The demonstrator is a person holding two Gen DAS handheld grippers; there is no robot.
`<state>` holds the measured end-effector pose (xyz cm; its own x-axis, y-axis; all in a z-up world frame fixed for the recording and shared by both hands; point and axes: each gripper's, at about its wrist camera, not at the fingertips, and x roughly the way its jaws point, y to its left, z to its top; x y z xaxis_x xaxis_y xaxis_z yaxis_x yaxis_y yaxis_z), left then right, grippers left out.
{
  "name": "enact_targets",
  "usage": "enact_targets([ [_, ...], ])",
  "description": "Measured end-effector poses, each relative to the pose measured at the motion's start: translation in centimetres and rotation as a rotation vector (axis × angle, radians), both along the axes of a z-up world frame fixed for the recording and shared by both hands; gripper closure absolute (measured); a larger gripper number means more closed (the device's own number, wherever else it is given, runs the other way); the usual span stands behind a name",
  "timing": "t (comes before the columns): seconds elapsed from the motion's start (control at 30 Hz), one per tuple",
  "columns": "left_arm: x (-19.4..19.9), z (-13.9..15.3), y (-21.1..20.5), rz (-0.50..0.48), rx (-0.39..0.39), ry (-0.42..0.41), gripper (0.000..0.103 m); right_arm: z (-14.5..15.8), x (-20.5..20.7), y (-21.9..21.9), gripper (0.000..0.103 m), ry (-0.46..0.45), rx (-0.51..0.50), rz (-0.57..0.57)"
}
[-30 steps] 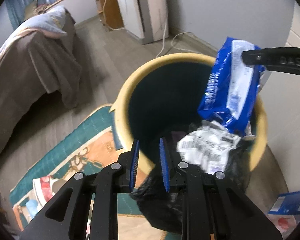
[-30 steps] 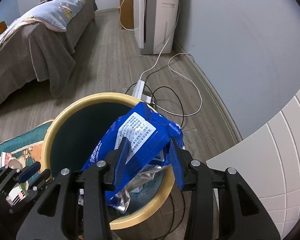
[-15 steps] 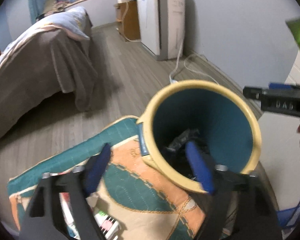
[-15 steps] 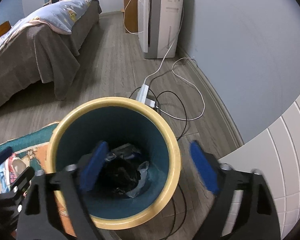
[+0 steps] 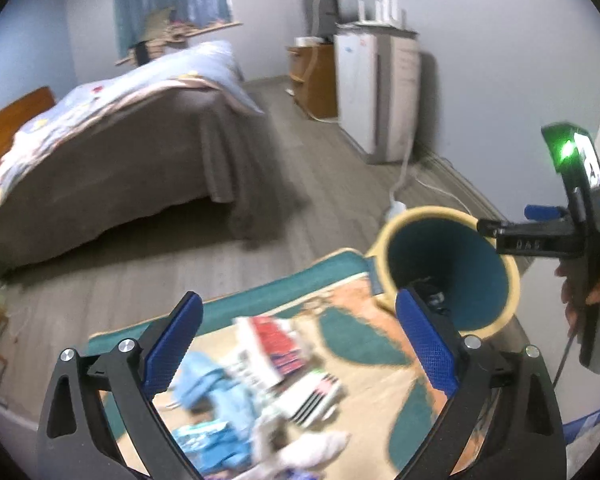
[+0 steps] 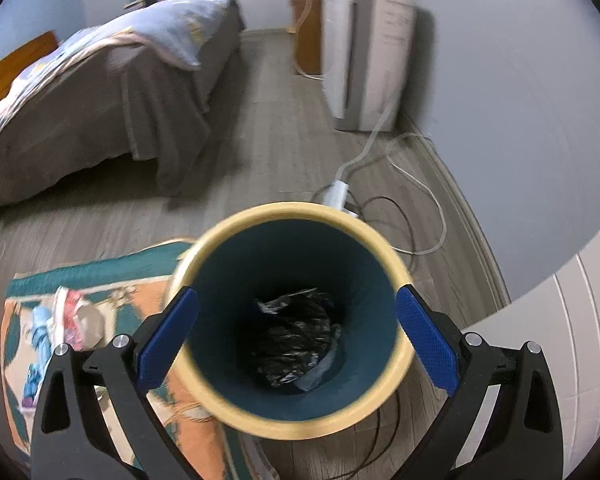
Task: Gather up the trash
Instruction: 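Move both tools back to the mat toward the white box and blue mask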
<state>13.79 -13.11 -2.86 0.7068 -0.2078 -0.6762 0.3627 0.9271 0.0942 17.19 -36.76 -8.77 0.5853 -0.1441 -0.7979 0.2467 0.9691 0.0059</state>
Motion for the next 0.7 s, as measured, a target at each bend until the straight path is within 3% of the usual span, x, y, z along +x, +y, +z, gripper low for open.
enact_targets([
  [0.17,-1.6,1.4,5.8,0.107,-0.056,-0.007,0.007,1.1,0.4,4.6,0.006,0.016,-0.011,0.099],
  [0.33,-1.7,0.2,10.8,0.18,-0.113,0.022,0.007,2.0,0.5,8.7,0.006,0.013,0.04,0.134],
  [0.5,-1.8,-0.5,14.2,0.225,-0.116,0.024,0.007,2.7,0.8,12.5,0.006,0.007,0.034,0.131],
  [0.63,-1.7,-0.9,15.9,0.233,-0.108,0.022,0.007,2.5,0.5,15.1,0.006,-0.058,0.128,0.207],
  [0.7,-1.4,-1.1,16.5,0.229,-0.08,0.015,0.007,2.1,0.6,16.5,0.006,-0.087,0.112,0.206],
])
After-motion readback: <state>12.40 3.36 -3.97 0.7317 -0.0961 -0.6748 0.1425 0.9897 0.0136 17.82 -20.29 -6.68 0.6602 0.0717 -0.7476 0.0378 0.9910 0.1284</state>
